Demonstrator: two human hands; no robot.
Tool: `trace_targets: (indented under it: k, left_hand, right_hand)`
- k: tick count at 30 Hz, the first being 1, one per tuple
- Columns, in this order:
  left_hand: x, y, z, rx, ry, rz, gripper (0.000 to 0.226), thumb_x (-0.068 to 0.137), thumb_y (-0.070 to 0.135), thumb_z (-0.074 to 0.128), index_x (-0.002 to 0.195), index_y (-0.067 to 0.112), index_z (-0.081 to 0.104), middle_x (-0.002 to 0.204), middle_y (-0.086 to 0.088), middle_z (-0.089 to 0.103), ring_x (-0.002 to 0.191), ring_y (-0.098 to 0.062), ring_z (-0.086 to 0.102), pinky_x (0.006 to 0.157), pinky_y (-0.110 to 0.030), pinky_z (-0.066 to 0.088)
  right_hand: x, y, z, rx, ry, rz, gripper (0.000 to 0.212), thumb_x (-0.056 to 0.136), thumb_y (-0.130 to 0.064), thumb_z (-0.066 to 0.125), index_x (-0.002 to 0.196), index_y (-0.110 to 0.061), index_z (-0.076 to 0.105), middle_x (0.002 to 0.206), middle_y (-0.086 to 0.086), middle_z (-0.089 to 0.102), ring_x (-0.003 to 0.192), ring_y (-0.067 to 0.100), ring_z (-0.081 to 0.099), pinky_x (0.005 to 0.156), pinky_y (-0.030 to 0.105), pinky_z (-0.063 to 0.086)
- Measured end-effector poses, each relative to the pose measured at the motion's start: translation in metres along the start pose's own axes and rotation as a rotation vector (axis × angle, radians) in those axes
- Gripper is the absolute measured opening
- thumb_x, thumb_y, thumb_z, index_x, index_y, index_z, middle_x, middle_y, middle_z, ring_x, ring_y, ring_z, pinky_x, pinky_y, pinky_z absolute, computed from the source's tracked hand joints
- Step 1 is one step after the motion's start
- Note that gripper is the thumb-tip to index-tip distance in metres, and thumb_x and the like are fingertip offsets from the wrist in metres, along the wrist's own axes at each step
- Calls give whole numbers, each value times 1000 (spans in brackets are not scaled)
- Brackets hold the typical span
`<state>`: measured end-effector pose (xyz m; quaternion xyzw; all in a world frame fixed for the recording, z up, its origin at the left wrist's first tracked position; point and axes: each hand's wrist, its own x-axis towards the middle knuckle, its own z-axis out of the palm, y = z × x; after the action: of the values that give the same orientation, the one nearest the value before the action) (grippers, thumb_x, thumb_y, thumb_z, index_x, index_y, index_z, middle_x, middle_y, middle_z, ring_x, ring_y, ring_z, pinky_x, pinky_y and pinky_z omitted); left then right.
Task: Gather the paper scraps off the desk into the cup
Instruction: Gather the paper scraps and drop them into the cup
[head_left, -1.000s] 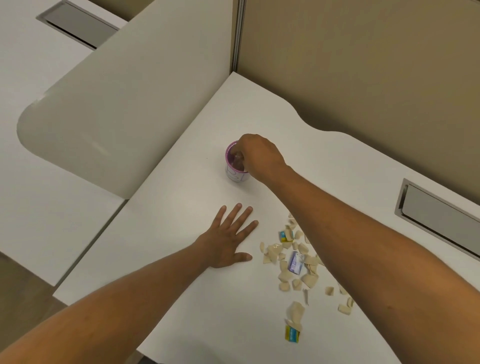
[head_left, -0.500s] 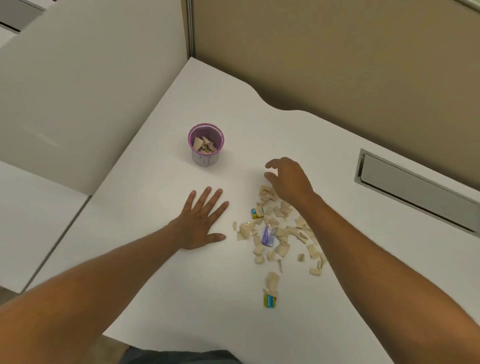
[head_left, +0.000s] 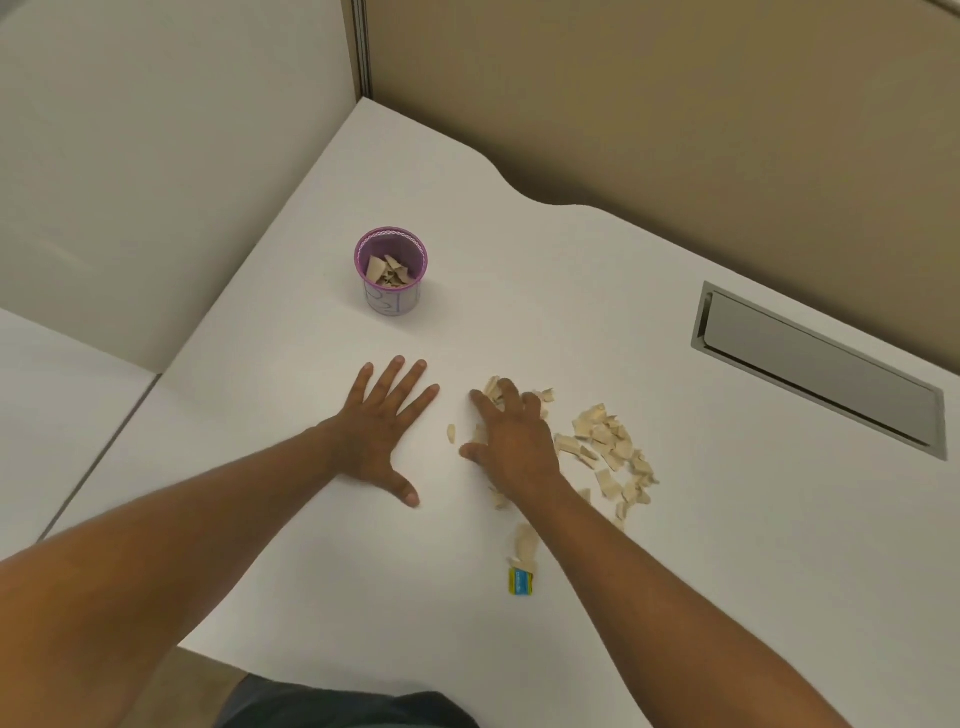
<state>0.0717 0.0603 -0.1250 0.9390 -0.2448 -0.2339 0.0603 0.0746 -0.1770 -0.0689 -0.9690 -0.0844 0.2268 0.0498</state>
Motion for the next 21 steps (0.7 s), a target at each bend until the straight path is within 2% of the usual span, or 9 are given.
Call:
trace_targets:
  k: [2, 4, 5, 8, 11, 14, 17, 21]
  left_hand:
    - [0, 0, 0, -1, 9, -2, 159, 43, 115, 34, 163, 27, -22, 167, -7, -39, 153, -36, -38, 124, -66, -16]
    - [0, 1, 1, 2, 16, -4, 158, 43, 115, 33, 163, 27, -21, 168, -7, -38, 153, -36, -38, 123, -65, -18]
    - [0, 1, 1, -1, 19, -3, 158, 43, 115, 33, 163, 27, -21, 168, -8, -37, 153, -36, -37, 123, -64, -19]
    - [0, 1, 1, -7, 21, 1, 157, 44, 114, 34, 164, 26, -19, 169, -9, -35, 154, -37, -35, 122, -64, -19]
    - [0, 1, 1, -10, 26, 10, 157, 45, 114, 34, 164, 26, -17, 169, -9, -34, 155, -38, -34, 122, -63, -19]
    - [-1, 2, 0, -16, 27, 10, 156, 46, 114, 34, 164, 26, -19, 169, -8, -35, 155, -37, -35, 120, -61, -23]
    - [-2, 2, 0, -21, 31, 14, 155, 47, 114, 35, 163, 26, -19, 170, -8, -33, 155, -37, -34, 121, -62, -22]
    - [-2, 2, 0, -26, 38, 16, 155, 47, 113, 35, 164, 26, -18, 170, -9, -33, 155, -37, -33, 121, -63, -21]
  right_hand:
    - [-3, 1, 2, -1, 55, -44, 54, 91, -25, 65, 141, -28, 46, 150, 6, 37, 132, 32, 38, 83, 40, 54]
    - [-4, 3, 2, 15, 79, -97, 45, 85, 0, 58, 125, -20, 58, 136, 5, 48, 119, 28, 45, 69, 35, 49]
    - [-4, 4, 1, 22, 79, -117, 44, 82, 5, 54, 119, -17, 60, 129, 4, 51, 113, 27, 47, 66, 33, 44]
    - [0, 7, -1, 25, 94, -158, 38, 78, 8, 53, 109, -13, 64, 111, 4, 57, 100, 26, 52, 63, 30, 36]
    - [5, 9, -2, 100, 74, -178, 34, 79, 7, 59, 105, -11, 69, 104, 5, 61, 95, 25, 60, 68, 32, 48]
    - [10, 10, -7, 280, 55, -48, 16, 79, 0, 68, 87, -12, 74, 95, 3, 67, 83, 21, 66, 68, 29, 53]
    - [13, 9, -23, 465, 46, 58, 16, 81, -3, 73, 81, -18, 78, 85, -3, 70, 67, 15, 65, 65, 31, 58]
    - [27, -10, -75, 646, 150, 29, 16, 82, -4, 74, 81, -20, 80, 86, -6, 76, 73, 10, 70, 64, 22, 57]
